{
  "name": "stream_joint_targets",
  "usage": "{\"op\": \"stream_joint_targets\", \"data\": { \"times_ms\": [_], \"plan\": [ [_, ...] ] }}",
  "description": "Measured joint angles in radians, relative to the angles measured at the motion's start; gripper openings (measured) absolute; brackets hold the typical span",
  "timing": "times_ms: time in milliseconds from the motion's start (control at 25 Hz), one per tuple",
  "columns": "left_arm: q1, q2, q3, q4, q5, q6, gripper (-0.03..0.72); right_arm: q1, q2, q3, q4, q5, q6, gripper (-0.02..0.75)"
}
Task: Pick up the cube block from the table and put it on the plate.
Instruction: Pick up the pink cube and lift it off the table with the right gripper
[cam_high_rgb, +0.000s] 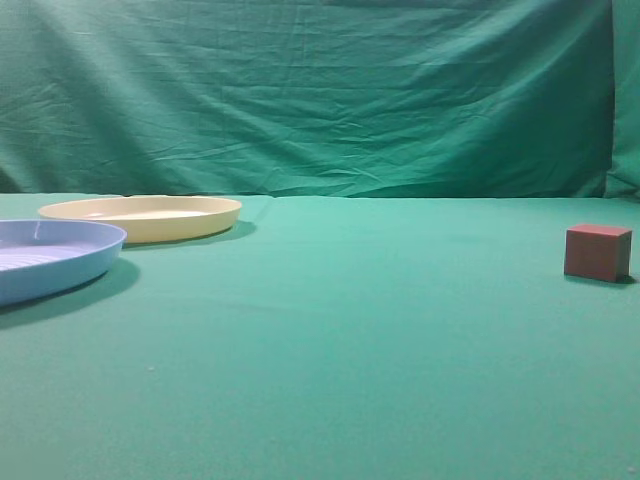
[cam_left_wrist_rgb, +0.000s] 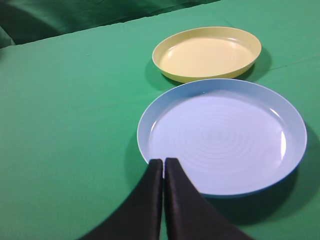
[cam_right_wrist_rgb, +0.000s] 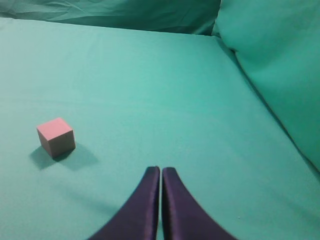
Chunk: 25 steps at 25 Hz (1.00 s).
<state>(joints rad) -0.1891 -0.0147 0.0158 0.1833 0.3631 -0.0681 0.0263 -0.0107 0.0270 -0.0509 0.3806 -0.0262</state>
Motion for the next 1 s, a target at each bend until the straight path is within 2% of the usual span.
{"op": "stream_joint_targets", "data": {
  "times_ms": [800, 880, 1000],
  "plan": [
    [0.0, 0.0, 0.0, 0.0, 0.0, 0.0, 0.0, 0.0, 0.0, 0.0, -0.007, -0.008, 0.0, 0.0],
    [0.0, 0.0, 0.0, 0.0, 0.0, 0.0, 0.0, 0.0, 0.0, 0.0, 0.032, -0.054, 0.02, 0.0],
    [0.0, 0.0, 0.0, 0.0, 0.0, 0.0, 0.0, 0.0, 0.0, 0.0, 0.105, -0.237, 0.041, 0.0]
  ]
}}
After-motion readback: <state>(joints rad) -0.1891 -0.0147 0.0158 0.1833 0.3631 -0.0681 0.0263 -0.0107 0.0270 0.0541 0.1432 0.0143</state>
